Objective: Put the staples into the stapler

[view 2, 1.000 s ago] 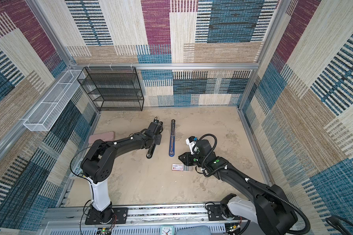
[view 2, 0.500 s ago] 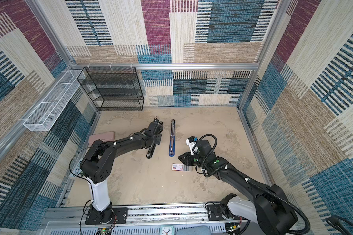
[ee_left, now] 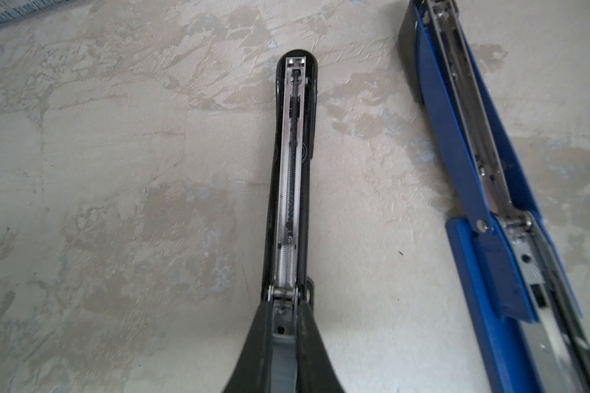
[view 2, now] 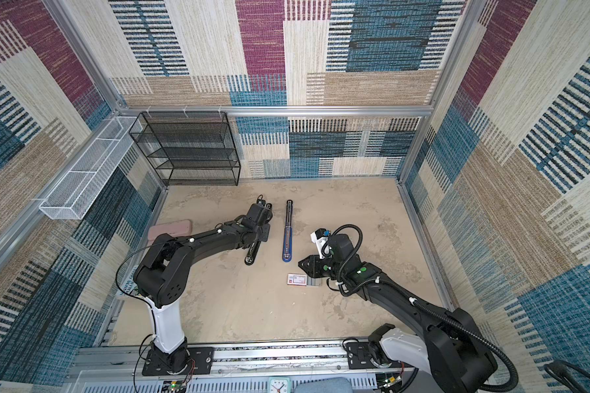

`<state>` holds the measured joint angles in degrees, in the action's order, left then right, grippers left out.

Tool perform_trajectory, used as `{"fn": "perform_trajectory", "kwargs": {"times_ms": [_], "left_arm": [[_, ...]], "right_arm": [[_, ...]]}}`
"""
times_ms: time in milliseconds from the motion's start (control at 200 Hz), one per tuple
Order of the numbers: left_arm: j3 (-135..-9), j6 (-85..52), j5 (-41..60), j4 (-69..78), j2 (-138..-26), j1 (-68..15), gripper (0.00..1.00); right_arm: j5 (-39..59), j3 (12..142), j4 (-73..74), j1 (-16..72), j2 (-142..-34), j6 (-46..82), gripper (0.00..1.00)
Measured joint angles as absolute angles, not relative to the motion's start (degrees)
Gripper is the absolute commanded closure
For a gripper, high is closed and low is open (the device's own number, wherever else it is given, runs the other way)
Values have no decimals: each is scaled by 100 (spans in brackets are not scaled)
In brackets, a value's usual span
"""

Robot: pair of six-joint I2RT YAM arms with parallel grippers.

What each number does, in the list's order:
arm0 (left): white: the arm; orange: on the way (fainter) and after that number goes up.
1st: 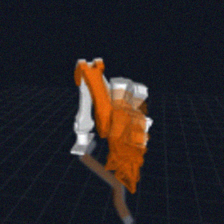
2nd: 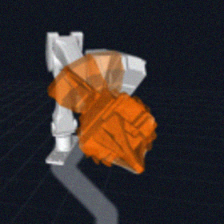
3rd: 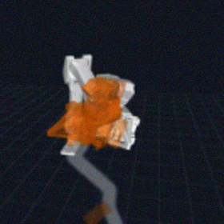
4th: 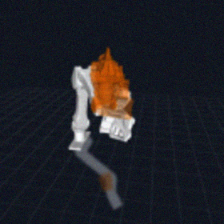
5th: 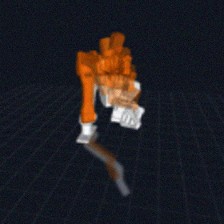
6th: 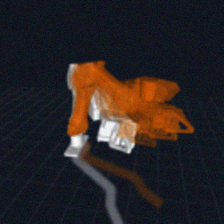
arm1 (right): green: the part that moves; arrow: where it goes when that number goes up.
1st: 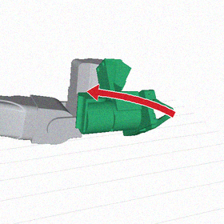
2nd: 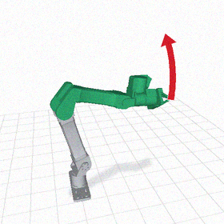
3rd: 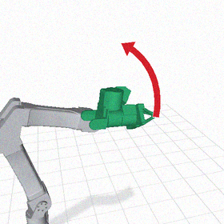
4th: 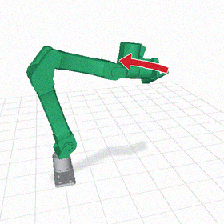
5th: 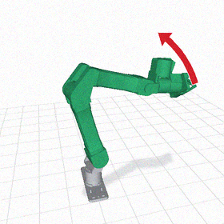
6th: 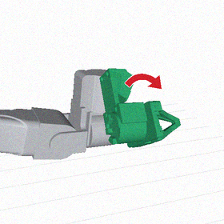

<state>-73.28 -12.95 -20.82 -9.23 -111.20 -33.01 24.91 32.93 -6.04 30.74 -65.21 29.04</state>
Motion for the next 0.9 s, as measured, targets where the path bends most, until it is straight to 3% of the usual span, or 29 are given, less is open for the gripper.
{"fn": "perform_trajectory", "kwargs": {"times_ms": [901], "left_arm": [[-7105,-1339,-2082,-886,-11013,-3312,100]], "right_arm": [[2491,3293,-589,3074,-6541,2904,72]]}}
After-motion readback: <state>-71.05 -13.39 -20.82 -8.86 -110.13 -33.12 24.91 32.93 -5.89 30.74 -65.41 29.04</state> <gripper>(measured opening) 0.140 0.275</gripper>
